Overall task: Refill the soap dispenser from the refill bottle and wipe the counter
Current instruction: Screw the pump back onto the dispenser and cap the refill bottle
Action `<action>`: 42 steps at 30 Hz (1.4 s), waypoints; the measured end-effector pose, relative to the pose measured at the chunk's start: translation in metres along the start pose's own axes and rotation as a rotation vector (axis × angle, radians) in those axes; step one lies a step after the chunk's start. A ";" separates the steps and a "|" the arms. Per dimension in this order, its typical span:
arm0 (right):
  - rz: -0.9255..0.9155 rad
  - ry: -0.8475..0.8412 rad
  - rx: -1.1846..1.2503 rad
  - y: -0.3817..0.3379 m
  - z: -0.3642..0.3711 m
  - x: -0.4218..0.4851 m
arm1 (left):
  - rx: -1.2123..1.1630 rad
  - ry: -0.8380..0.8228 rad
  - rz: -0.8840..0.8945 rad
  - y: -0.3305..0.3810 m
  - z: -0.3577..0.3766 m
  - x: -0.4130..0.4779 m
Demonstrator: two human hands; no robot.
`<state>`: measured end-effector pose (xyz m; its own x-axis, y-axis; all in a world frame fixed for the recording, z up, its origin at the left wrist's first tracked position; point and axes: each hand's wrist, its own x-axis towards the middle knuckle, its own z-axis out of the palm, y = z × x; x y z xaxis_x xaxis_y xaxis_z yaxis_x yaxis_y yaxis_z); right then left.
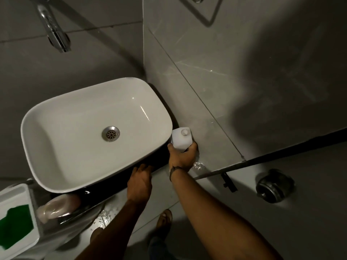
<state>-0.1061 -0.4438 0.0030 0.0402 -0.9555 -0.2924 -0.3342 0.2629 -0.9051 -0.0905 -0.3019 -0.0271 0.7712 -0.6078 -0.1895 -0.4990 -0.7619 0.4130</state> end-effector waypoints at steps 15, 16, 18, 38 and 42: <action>-0.352 -0.308 -0.044 -0.069 -0.095 -0.104 | -1.044 0.259 0.303 0.080 -0.192 -0.020; -0.367 -0.315 -0.040 -0.075 -0.096 -0.111 | -1.018 0.256 0.310 0.079 -0.200 -0.022; -0.390 -0.320 -0.044 -0.083 -0.097 -0.122 | -0.936 0.246 0.321 0.073 -0.214 -0.027; -0.501 -0.537 0.069 -0.135 -0.084 -0.171 | -0.930 0.436 0.549 0.045 -0.296 -0.049; -0.491 -0.567 0.053 -0.140 -0.082 -0.170 | -0.906 0.376 0.568 0.032 -0.293 -0.056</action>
<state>-0.1435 -0.3288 0.2050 0.6567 -0.7526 0.0479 -0.1072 -0.1561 -0.9819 -0.0336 -0.2269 0.2579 0.6706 -0.5913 0.4480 -0.4625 0.1389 0.8757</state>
